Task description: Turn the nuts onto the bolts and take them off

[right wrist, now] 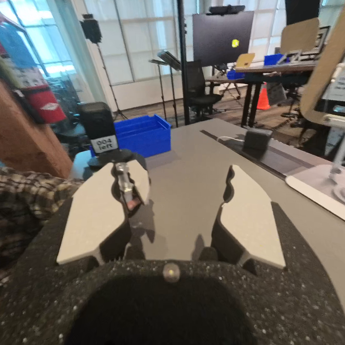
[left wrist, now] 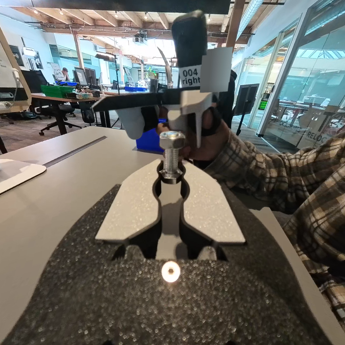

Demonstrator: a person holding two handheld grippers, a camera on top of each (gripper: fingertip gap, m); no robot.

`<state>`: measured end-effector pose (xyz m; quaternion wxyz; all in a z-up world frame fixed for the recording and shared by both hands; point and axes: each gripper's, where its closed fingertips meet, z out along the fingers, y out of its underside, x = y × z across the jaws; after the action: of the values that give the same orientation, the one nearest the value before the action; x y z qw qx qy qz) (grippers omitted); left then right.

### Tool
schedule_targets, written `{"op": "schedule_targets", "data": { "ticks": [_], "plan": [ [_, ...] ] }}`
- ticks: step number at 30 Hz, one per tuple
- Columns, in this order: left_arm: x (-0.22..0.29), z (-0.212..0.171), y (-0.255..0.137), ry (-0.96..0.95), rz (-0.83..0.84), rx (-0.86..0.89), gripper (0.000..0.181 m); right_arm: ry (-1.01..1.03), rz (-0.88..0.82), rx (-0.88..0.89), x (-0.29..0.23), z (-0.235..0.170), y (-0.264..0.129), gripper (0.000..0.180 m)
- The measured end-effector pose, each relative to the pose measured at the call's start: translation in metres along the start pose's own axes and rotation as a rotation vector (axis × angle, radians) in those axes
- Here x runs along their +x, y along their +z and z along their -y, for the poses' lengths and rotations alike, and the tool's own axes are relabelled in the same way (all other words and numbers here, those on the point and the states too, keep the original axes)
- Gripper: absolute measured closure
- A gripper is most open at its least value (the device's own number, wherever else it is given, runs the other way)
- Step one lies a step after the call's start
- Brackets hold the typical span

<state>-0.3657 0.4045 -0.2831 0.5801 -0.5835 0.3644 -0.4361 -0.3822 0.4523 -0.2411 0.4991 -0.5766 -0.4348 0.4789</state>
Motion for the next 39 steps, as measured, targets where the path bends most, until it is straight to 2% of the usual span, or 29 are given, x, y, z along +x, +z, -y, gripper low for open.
{"op": "schedule_targets", "data": {
  "ticks": [2,5,8,12,17,20,24,27,30,34,39],
  "plan": [
    [0.000,-0.002,0.001,-0.003,-0.002,-0.008,0.166,-0.031,0.037,-0.033,-0.014,-0.005,0.010,0.070],
    [0.001,-0.002,0.001,0.000,-0.002,-0.009,0.166,-0.078,-0.013,-0.095,-0.007,-0.016,0.012,0.069],
    [0.001,0.000,0.000,0.003,-0.002,-0.003,0.166,-0.026,-0.031,-0.043,0.006,-0.006,-0.001,0.073],
    [0.001,-0.004,0.002,-0.004,-0.008,-0.014,0.166,-0.026,0.058,-0.034,-0.017,-0.007,0.011,0.073],
    [0.002,-0.002,0.002,0.005,-0.004,-0.009,0.166,-0.037,-0.025,-0.043,0.004,-0.007,0.000,0.076],
    [0.001,-0.001,0.001,0.003,-0.004,-0.007,0.166,0.006,0.050,0.014,-0.008,0.002,0.001,0.076],
    [0.002,-0.003,0.002,0.002,-0.005,-0.012,0.166,-0.071,0.030,-0.088,-0.014,-0.016,0.013,0.075],
    [0.002,-0.001,0.001,0.004,-0.008,-0.004,0.166,-0.048,-0.012,-0.059,0.002,-0.010,0.002,0.079],
    [0.003,-0.002,0.002,0.009,-0.008,-0.012,0.166,-0.020,0.060,-0.019,-0.013,-0.004,0.007,0.078],
    [0.003,-0.004,0.003,0.009,-0.006,-0.018,0.166,-0.096,0.024,-0.103,-0.015,-0.017,0.013,0.076],
    [0.001,-0.001,0.001,-0.003,-0.002,-0.002,0.166,-0.036,0.049,-0.033,-0.012,-0.005,0.005,0.080]
  ]
}}
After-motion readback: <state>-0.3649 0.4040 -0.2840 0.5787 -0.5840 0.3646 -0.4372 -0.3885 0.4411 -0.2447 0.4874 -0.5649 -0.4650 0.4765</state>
